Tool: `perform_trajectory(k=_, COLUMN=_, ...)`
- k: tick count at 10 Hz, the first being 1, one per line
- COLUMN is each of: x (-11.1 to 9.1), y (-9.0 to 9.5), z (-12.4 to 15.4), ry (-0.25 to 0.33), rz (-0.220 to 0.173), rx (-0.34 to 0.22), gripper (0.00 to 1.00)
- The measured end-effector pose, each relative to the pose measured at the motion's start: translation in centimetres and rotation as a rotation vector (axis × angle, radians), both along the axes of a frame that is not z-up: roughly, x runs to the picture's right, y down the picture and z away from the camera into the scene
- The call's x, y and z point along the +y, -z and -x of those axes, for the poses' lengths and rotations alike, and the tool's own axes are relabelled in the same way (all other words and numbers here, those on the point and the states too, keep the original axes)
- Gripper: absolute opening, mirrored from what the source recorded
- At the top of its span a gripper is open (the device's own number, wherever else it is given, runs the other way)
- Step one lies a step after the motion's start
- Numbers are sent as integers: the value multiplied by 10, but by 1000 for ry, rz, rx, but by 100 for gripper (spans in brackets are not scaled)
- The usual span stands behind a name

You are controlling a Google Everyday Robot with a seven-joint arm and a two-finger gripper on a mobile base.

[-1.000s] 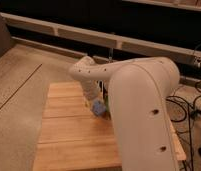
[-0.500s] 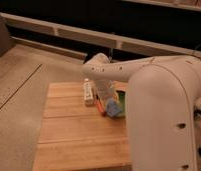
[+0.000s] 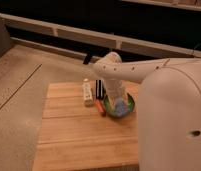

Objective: Place the white sponge in the ceramic bowl

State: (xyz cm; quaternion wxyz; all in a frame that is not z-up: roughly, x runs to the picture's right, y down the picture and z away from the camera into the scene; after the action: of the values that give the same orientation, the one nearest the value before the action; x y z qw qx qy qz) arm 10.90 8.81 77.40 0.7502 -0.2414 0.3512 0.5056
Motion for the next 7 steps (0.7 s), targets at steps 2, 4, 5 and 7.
perform_trajectory(k=2, x=0, y=0, z=0, ry=1, rz=-1, rx=1, gripper=0)
perform_trajectory(k=4, x=2, y=-4, z=1, ry=6, rz=3, rx=4, gripper=0)
perform_trajectory(k=5, x=8, y=-15, z=3, ry=9, rz=18, rx=19, gripper=0)
perform_trajectory(k=7, x=13, y=-41, z=-6, ry=5, rz=44, rx=69, gripper=0)
